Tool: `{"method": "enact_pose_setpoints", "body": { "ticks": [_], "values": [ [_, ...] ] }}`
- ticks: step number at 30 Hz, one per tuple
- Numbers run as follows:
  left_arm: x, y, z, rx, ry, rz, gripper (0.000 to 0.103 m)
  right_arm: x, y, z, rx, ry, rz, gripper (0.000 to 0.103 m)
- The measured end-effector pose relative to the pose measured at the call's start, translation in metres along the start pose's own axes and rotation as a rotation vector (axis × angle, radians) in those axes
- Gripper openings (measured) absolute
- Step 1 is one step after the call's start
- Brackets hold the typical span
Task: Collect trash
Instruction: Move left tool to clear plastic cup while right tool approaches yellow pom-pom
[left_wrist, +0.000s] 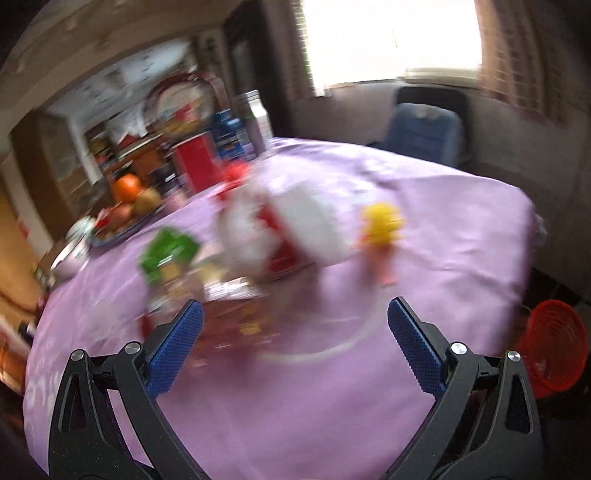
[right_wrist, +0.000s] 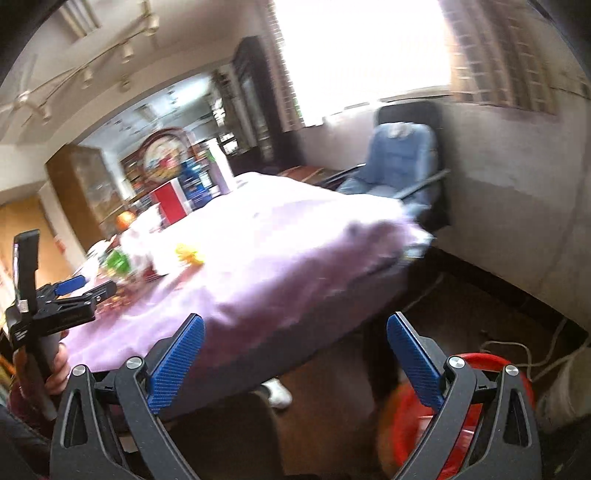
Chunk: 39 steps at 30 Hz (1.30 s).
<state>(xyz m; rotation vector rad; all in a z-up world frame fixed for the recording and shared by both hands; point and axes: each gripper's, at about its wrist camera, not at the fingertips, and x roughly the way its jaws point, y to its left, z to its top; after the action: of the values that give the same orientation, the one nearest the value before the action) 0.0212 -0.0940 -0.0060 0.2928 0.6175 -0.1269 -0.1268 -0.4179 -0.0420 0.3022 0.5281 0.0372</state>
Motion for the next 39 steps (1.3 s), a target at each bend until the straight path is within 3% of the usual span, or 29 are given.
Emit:
{"method": "enact_pose_setpoints", "body": {
  "ticks": [5,8,12,17,24,34,39],
  "values": [
    [0.007,0.061,-0.015,-0.028,0.04,0.086,0.096,0.031,0.059,0.01,-0.104,0.04,0.086,0.097],
    [0.012,0.092,-0.017,-0.02,0.054,0.177,0.096,0.052,0.094,0.02,-0.17,0.054,0.131,0.097],
    [0.027,0.133,-0.021,-0.041,0.111,0.245,0.096,0.085,0.128,0.037,-0.192,0.081,0.19,0.097],
    [0.048,0.179,-0.03,-0.13,0.187,0.227,0.096,0.133,0.171,0.053,-0.22,0.138,0.214,0.097],
    [0.076,0.231,-0.038,-0.313,0.279,0.114,0.096,0.17,0.217,0.061,-0.307,0.163,0.187,0.097],
    [0.087,0.238,-0.044,-0.328,0.303,0.154,0.096,0.204,0.242,0.062,-0.344,0.241,0.187,0.097],
    [0.101,0.245,-0.052,-0.387,0.383,0.086,0.096,0.202,0.241,0.06,-0.341,0.234,0.182,0.097]
  ]
}}
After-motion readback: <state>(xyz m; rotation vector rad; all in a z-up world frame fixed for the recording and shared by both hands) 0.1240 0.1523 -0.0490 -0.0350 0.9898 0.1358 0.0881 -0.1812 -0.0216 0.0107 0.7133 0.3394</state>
